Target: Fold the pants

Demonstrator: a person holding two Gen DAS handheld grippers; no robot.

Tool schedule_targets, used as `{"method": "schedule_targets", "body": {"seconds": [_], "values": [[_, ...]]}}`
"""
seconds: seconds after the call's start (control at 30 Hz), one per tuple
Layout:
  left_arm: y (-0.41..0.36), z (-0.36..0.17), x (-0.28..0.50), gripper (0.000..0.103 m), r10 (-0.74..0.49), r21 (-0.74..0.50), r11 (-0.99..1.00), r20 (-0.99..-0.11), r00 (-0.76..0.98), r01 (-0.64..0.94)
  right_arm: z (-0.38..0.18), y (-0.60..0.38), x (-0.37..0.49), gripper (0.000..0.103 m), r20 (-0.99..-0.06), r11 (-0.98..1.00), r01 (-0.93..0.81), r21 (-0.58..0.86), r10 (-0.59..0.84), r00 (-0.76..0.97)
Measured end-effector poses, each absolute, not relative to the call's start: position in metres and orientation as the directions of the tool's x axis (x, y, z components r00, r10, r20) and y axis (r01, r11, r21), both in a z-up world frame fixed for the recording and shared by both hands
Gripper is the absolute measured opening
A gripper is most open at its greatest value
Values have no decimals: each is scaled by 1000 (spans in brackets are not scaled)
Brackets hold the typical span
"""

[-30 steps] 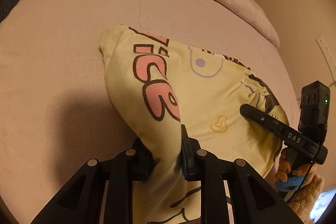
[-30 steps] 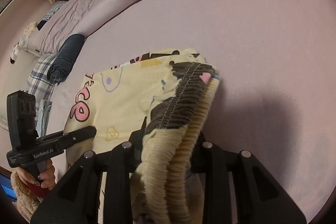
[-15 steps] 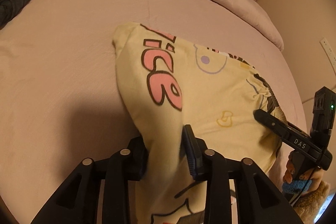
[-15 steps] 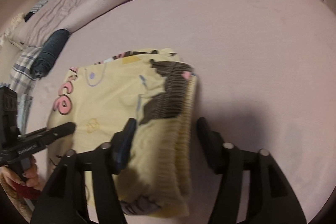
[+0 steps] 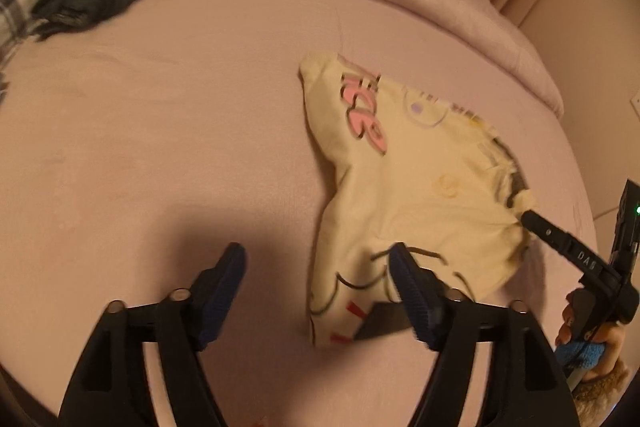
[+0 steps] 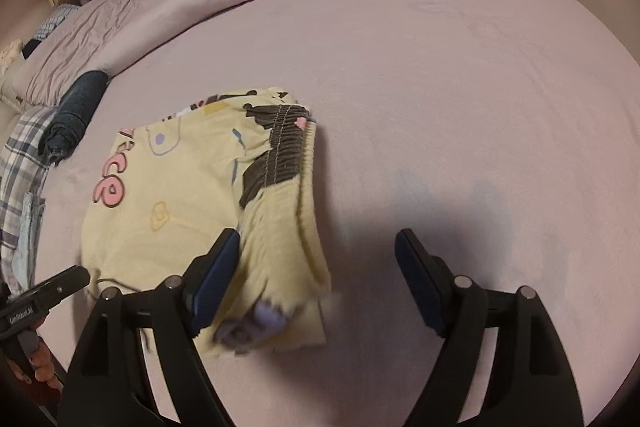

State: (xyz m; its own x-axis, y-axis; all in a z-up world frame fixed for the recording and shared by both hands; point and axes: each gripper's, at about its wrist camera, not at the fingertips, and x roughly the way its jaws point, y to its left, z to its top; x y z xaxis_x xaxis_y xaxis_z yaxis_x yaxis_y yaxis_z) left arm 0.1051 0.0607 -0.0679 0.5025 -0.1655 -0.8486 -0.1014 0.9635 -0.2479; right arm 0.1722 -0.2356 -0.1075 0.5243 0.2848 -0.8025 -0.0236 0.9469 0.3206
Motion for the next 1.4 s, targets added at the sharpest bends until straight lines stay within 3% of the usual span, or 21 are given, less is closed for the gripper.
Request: {"method": "schedule_targets", "body": {"seconds": [0.33,0.67,1.4], "values": [[28,21,59,91,-138,-236,971,-706,695,-48,-22,-234,109,82,-660,948,-88,306,278,698],[-9,23,44,91,-46,-121,991,-716,696,-59,6,-218,61,83,-611,955,-142,261,278,741],[-18,10,36,91,23,-39,996,-756,654,-80,-1,-206,47,83,-649,970,-129,204,232,724]]}}
